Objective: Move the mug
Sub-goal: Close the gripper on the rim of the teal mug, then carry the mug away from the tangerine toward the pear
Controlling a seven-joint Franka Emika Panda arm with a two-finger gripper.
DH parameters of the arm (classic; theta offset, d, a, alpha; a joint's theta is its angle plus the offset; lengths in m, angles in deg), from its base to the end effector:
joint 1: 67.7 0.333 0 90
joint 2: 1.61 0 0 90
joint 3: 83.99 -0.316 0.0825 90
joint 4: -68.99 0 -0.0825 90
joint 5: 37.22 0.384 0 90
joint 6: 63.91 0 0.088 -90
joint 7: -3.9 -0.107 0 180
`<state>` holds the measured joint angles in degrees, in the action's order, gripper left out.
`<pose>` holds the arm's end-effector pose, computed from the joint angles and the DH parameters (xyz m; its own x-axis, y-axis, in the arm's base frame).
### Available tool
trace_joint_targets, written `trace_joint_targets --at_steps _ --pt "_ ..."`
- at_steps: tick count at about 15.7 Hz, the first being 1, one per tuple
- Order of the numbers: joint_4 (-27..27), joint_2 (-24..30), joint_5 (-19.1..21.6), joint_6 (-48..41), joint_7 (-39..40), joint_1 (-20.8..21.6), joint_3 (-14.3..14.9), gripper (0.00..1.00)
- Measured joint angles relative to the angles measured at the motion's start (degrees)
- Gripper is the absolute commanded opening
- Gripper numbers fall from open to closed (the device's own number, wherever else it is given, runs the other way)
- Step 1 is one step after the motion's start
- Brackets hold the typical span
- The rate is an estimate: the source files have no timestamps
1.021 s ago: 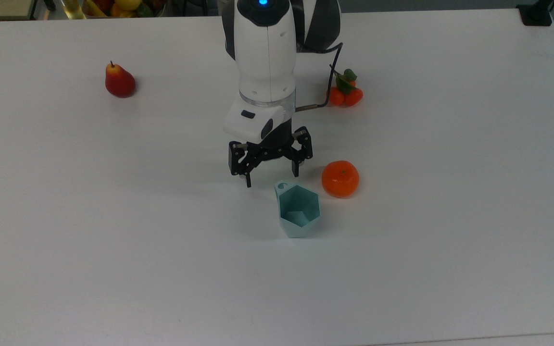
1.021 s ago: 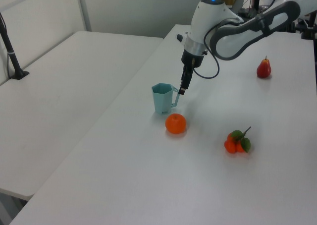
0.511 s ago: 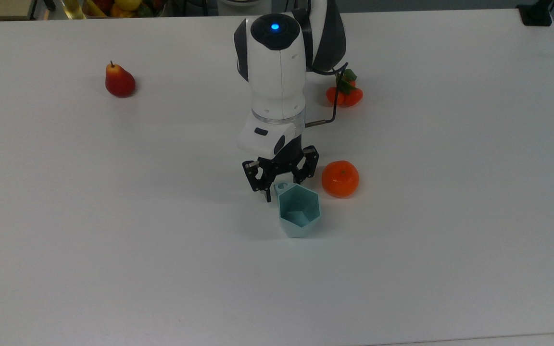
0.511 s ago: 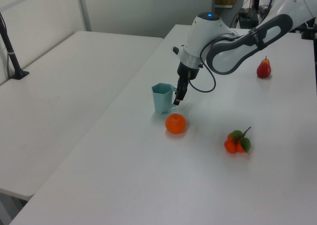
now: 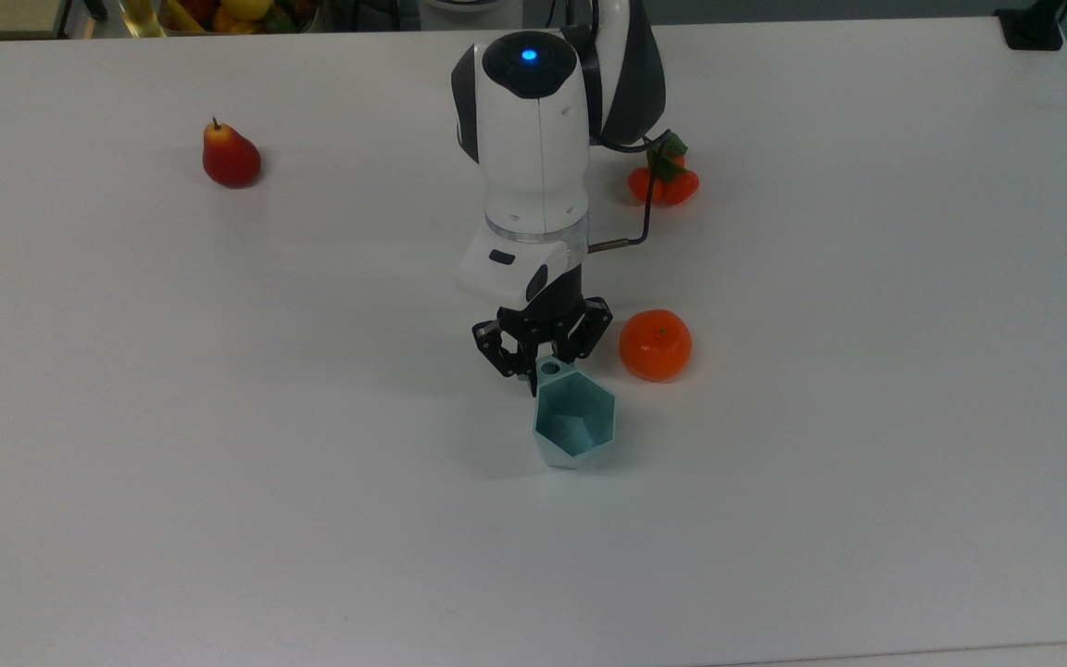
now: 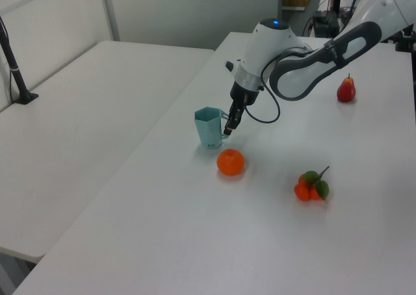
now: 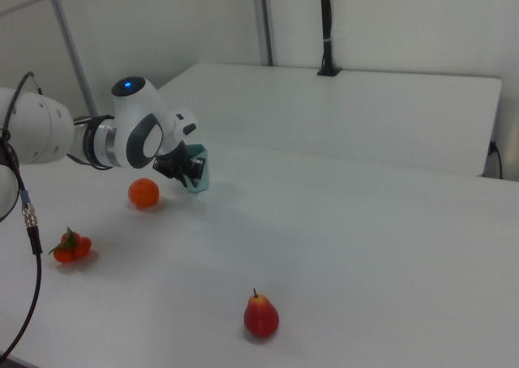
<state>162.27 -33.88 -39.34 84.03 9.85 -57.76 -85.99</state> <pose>0.7060 0.1460 0.3348 0.8724 0.3100 0.3780 0.3147 -0.9478 0.0509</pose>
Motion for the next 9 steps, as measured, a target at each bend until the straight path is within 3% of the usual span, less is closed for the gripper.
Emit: trace_joint_targets --at_steps 6,9 --pt "0.2 3.4 0.0 -1.0 -5.4 -0.3 0.2 0.03" --pt "2.3 8.7 0.0 -9.5 -7.2 -1.4 0.6 0.03"
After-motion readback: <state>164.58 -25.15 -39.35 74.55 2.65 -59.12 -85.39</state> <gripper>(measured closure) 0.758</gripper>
